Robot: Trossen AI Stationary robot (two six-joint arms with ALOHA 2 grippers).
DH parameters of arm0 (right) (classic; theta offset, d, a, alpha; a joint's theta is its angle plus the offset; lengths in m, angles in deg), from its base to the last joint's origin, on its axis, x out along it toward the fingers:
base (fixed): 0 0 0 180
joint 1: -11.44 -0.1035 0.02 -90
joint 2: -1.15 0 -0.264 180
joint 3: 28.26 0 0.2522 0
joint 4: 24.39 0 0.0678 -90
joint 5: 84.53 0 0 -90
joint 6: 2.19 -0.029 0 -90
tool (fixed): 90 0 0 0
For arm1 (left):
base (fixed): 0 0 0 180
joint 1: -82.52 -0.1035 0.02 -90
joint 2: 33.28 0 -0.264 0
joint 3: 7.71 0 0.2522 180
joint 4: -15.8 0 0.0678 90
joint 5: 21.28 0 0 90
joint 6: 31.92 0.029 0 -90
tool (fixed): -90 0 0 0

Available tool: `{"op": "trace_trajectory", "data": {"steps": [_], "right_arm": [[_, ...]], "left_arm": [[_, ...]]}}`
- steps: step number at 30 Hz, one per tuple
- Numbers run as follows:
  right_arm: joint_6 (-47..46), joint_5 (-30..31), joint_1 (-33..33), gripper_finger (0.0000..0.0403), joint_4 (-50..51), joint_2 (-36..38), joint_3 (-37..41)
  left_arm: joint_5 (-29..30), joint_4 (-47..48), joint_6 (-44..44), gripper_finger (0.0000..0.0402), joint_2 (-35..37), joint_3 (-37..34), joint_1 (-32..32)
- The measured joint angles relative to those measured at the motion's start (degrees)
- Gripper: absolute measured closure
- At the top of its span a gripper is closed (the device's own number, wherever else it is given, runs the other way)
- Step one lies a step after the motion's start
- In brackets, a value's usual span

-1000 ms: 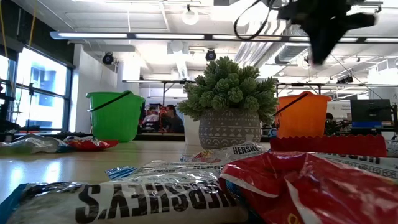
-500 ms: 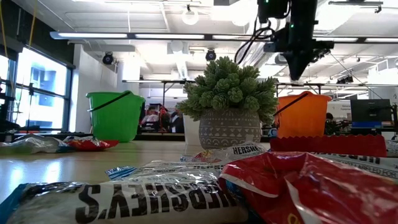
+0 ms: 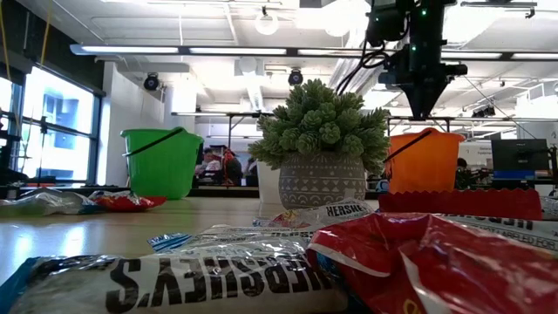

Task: Sort candy
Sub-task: Put the transparent candy into the orange bucket

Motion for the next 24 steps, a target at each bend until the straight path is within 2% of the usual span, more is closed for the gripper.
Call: {"op": "trace_trajectory", "data": {"steps": [5,9,12,18,24], "right_arm": [[3.95,-0.94,1.35,0.0273,0.06,0.00,0.02],[4.82,-8.32,1.69,0.0270,0.88,0.00,0.04],[5.38,-14.06,1.07,0.0269,1.12,0.00,0.04],[2.51,-19.30,-4.00,0.0269,1.21,0.00,0.04],[-5.86,-21.75,-11.72,0.0269,2.19,0.00,0.04]], "left_arm": [[2.35,-0.04,-0.31,0.0319,0.00,0.00,0.00],[6.89,-0.11,-2.83,0.0319,0.02,0.00,-0.02],[7.52,-0.09,-3.12,0.0319,0.00,0.00,-0.02],[7.65,-0.04,-3.11,0.0319,0.01,0.00,-0.01],[6.48,0.11,-1.32,0.0319,1.02,0.00,-0.02]]}}
